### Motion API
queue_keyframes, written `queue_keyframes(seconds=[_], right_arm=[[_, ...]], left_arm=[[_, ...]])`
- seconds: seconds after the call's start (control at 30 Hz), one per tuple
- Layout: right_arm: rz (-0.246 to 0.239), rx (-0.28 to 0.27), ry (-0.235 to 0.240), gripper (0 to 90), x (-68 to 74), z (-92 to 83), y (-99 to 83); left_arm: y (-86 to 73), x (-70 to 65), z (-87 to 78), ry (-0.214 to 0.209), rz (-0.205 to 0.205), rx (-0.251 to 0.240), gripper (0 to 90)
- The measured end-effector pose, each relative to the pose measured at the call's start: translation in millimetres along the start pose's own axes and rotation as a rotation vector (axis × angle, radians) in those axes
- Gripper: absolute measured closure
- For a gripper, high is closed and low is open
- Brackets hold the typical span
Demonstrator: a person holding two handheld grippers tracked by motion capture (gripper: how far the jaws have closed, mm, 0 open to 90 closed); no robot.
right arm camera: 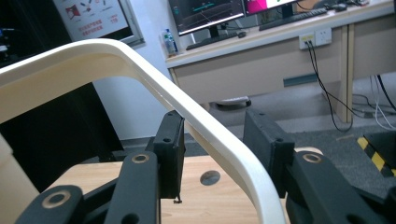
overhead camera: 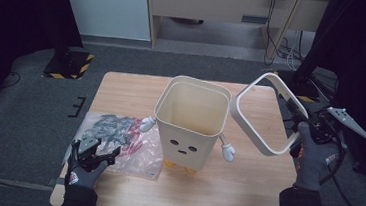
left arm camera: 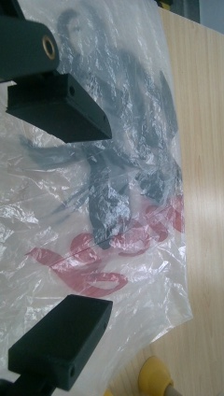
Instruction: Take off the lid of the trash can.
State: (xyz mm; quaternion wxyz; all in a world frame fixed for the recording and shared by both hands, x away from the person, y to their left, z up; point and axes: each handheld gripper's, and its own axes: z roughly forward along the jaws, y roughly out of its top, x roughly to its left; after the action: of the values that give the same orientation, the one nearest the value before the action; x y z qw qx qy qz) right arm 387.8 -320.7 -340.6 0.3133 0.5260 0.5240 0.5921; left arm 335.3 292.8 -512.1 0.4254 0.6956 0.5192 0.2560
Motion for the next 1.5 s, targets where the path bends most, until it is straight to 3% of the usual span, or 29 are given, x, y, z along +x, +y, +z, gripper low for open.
queue_keyframes(seconds=[0.33, 0.37, 0.53, 0.83, 0.97, 1.27, 1.37, 1.5], right_arm=[[-0.018, 0.075, -0.072, 59.2, -21.5, -0.6, -38.2], [-0.029, 0.107, -0.095, 59.2, -26.3, 0.8, -52.7], [-0.042, 0.171, -0.133, 59.1, -37.1, 3.2, -82.5], [-0.073, 0.286, -0.133, 59.1, -45.7, 9.6, -128.7], [-0.133, 0.383, -0.117, 58.9, -43.8, 10.7, -152.4], [-0.194, 0.529, -0.085, 58.6, -39.0, 15.2, -173.9], [-0.225, 0.555, -0.085, 58.6, -38.9, 16.2, -178.6], [-0.223, 0.579, -0.085, 58.3, -39.5, 17.6, -183.3]], left_arm=[[1.6, 0.0, -0.7, 0.004, 0.001, -0.012, 14.3], [1.6, 0.2, -0.8, 0.004, 0.002, -0.011, 14.3], [2.0, 0.2, -0.9, 0.005, 0.003, -0.015, 14.4], [5.4, -0.2, -0.9, 0.003, 0.01, -0.024, 14.6], [11.6, 2.8, 2.9, 0.001, 0.013, -0.031, 15.1], [25.8, 4.6, 16.4, 0.012, 0.027, -0.026, 15.1], [31.4, 3.8, 21.9, 0.012, 0.035, -0.024, 15.1], [40.2, 3.4, 32.4, 0.023, 0.043, -0.017, 15.1]])
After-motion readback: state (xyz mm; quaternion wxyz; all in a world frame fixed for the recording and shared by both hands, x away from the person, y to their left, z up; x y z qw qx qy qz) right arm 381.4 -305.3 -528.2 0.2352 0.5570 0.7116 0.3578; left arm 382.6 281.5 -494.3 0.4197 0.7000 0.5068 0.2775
